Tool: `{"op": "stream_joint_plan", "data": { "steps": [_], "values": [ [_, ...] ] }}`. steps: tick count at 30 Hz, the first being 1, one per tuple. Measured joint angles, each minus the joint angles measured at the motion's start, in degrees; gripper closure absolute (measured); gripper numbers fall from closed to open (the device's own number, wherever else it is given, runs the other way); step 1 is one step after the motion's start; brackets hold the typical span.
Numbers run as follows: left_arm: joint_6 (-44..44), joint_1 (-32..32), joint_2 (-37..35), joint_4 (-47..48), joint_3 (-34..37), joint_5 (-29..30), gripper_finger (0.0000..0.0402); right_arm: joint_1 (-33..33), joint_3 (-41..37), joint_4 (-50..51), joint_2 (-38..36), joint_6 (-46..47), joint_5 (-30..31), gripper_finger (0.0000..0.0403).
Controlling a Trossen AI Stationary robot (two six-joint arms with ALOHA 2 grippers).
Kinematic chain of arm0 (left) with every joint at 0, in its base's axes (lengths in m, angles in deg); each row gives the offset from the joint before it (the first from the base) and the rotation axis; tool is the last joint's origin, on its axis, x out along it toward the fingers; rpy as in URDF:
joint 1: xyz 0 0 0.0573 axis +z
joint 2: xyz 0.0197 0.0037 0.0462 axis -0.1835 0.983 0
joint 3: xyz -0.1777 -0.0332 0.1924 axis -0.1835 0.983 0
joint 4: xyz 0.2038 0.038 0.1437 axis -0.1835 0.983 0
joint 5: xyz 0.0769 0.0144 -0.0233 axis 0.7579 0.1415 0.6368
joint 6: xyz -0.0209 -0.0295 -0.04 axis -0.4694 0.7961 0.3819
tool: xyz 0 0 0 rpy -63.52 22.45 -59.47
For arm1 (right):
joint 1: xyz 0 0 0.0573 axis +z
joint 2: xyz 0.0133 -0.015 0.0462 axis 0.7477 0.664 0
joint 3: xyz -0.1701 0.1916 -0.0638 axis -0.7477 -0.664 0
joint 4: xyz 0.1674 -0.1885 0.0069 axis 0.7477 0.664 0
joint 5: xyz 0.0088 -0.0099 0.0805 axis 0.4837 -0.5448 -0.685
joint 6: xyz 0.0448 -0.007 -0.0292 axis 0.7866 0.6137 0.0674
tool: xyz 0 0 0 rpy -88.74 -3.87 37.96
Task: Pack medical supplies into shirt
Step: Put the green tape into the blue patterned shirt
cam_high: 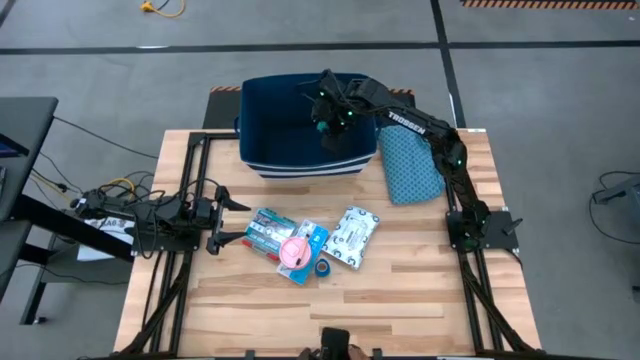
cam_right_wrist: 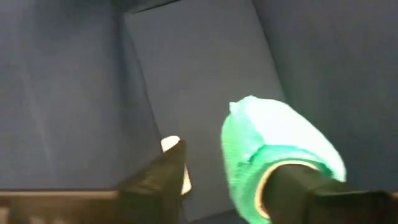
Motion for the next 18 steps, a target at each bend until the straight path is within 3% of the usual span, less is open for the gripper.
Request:
{"op": "stream_joint_plan", "data": {
  "steps": [4, 7, 12, 18],
  "values": [
    [0.0, 0.0, 0.0, 0.0, 0.0, 0.0, 0.0068, 1.1, -0.2, 1.7, 2.7, 0.3, -0.1, 0.0149],
    [0.1, 0.0, 0.0, 0.0, 0.0, 0.0, 0.0068, 1.9, -0.1, 3.8, 4.3, -1.4, 0.7, 0.012],
    [1.0, 0.0, 0.0, 0.0, 0.0, -0.1, 0.0068, 2.1, -0.2, 4.7, 3.8, -3.0, 6.2, 0.0117],
    [0.9, 0.0, 0.0, 0.0, 0.0, 0.0, 0.0068, 0.8, 2.2, 4.4, 1.5, -4.0, 7.4, 0.0126]
  ]
}}
